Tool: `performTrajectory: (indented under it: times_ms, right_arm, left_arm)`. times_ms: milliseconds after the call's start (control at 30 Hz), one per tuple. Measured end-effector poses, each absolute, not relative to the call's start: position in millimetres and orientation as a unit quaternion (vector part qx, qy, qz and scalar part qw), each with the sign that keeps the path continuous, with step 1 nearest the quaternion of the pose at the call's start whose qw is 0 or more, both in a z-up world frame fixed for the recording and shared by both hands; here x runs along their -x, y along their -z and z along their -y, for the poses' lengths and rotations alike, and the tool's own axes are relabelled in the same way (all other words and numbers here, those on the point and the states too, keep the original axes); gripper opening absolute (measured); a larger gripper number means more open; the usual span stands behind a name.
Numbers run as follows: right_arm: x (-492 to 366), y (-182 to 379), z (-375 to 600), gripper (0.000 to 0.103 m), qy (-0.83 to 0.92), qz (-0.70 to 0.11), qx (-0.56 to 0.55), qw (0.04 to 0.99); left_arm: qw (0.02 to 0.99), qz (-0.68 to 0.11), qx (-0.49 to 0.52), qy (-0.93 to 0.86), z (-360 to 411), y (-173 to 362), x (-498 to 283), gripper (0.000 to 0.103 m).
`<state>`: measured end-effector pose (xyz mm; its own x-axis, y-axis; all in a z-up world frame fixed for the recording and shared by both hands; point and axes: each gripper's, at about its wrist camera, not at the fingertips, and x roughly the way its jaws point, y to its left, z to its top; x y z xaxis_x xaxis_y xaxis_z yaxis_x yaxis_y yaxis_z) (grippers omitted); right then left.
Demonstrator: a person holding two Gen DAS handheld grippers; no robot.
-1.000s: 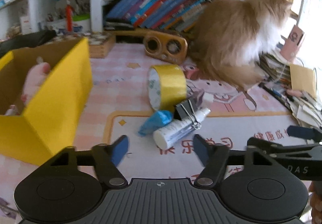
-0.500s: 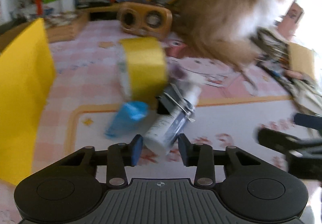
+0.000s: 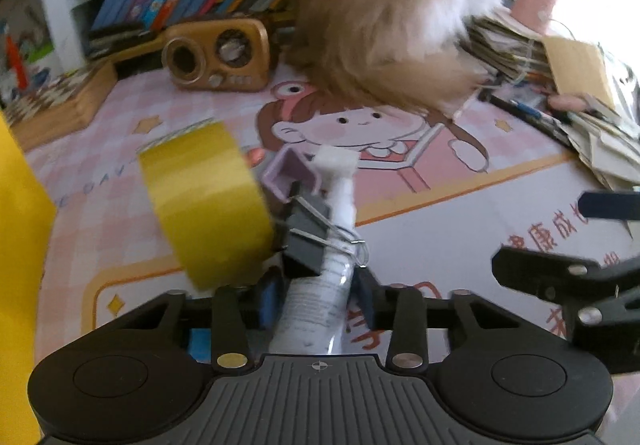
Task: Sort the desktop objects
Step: 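Lift the white spray bottle with the left gripper toward the yellow box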
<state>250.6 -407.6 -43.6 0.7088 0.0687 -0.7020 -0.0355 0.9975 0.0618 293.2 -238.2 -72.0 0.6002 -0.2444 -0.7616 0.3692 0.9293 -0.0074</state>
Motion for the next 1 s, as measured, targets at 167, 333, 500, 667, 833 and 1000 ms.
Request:
performTrajectory:
  times_ms: [167,333,500,667,833,1000]
  right_arm:
    - [-251.6,42.8,413.9,0.103,-0.012,-0.377,-0.035,0.926]
    - [-254.0,42.5,418.9,0.103,0.002,-0.376,-0.050,0.925]
    - [-251.2,40.8,408.7,0.103,-0.018,-0.375,-0.044,0.926]
    - [-256.4,41.6,393.2,0.103,-0.051,-0.380,-0.044,0.923]
    - [-270.3,45.8,368.4,0.100,-0.108,-0.383,-0.035,0.917]
    - [-285.5,52.8,340.5,0.066,-0.156,-0.376,-0.015,0.913]
  left_arm:
    - [0.883,-0.418,0.020,0.212,223.1,51.2,-283.1,0.031]
    - [0.893,-0.392,0.039,0.219,214.5,31.4,-269.8,0.031]
    - [0.910,-0.361,0.041,0.200,201.7,14.6,-254.1,0.031]
    - [0.924,-0.344,0.056,0.157,174.0,2.1,-237.3,0.031]
    - [0.934,-0.329,0.046,0.130,159.0,-8.1,-217.1,0.031]
    - [0.939,-0.329,0.046,0.091,145.5,-10.5,-208.7,0.031]
